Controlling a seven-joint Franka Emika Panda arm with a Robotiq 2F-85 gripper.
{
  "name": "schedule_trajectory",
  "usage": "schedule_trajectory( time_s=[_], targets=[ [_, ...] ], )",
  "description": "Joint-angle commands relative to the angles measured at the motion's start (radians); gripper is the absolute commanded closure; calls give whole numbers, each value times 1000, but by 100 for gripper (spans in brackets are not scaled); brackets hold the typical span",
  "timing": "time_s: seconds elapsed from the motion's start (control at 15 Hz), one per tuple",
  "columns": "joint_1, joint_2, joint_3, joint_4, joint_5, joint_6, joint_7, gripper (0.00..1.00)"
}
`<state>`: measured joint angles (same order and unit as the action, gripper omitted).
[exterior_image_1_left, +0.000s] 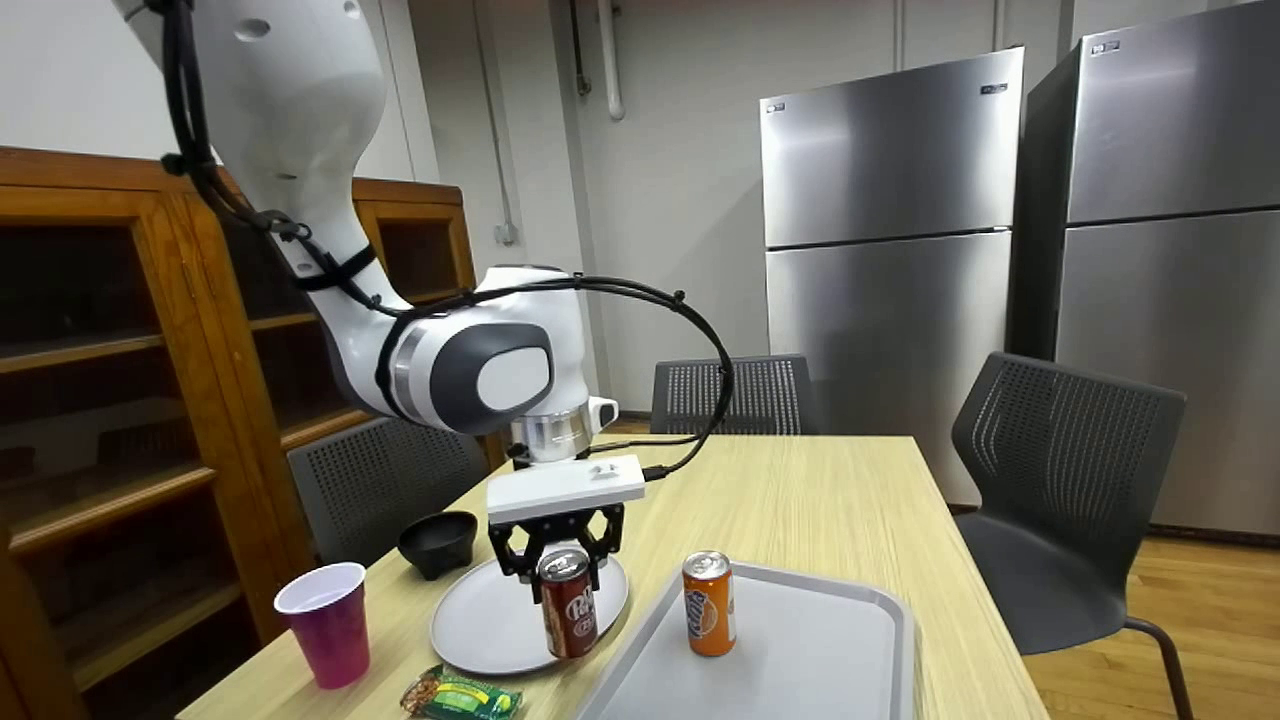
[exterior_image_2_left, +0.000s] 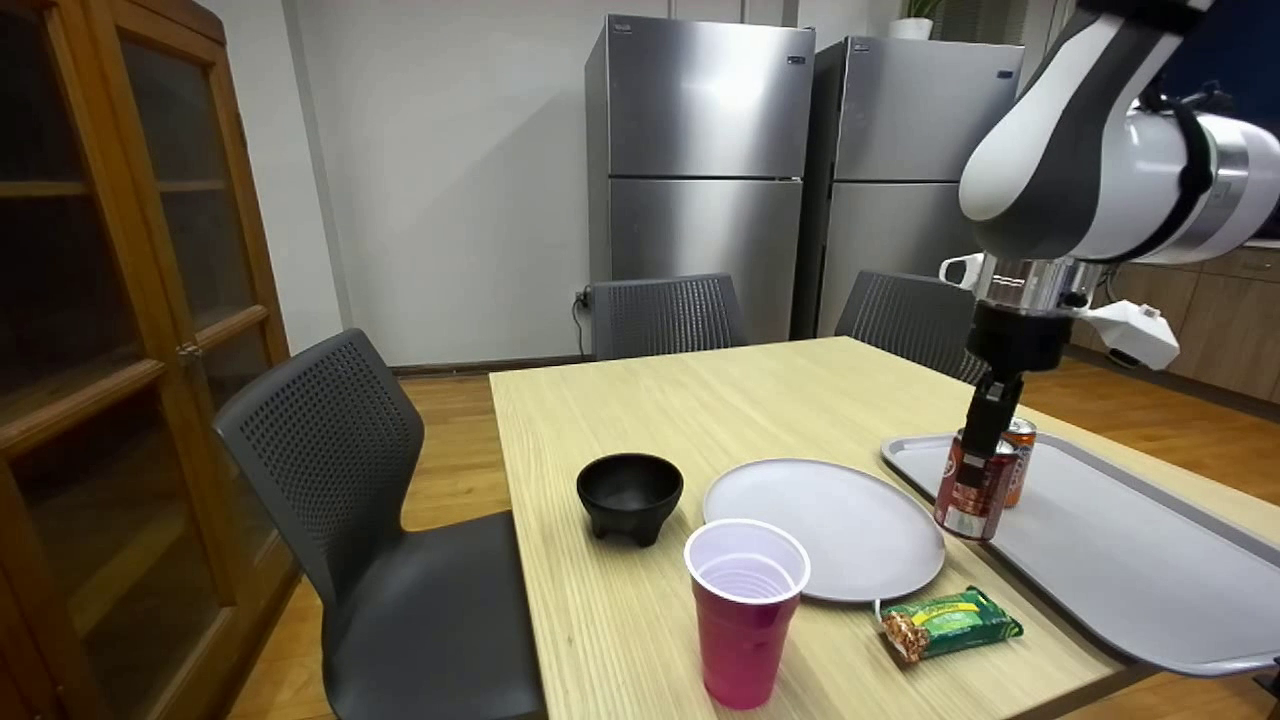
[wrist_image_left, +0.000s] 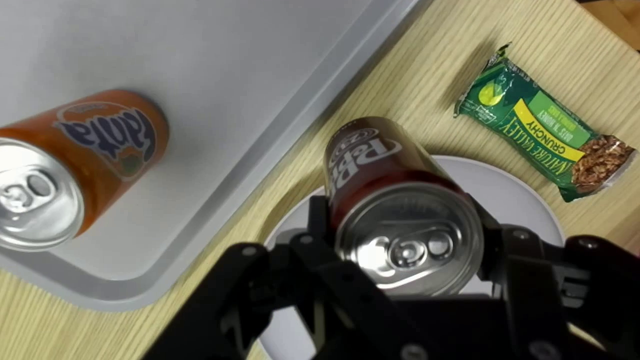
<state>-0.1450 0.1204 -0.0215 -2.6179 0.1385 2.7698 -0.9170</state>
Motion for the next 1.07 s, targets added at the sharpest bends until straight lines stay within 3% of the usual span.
schedule_trajectory(
  time_s=[0.0,1.0],
  targets=[
    [6,6,26,40,11,-33,-13,62],
    [74,67,149,74,19,15,6,62]
  ],
)
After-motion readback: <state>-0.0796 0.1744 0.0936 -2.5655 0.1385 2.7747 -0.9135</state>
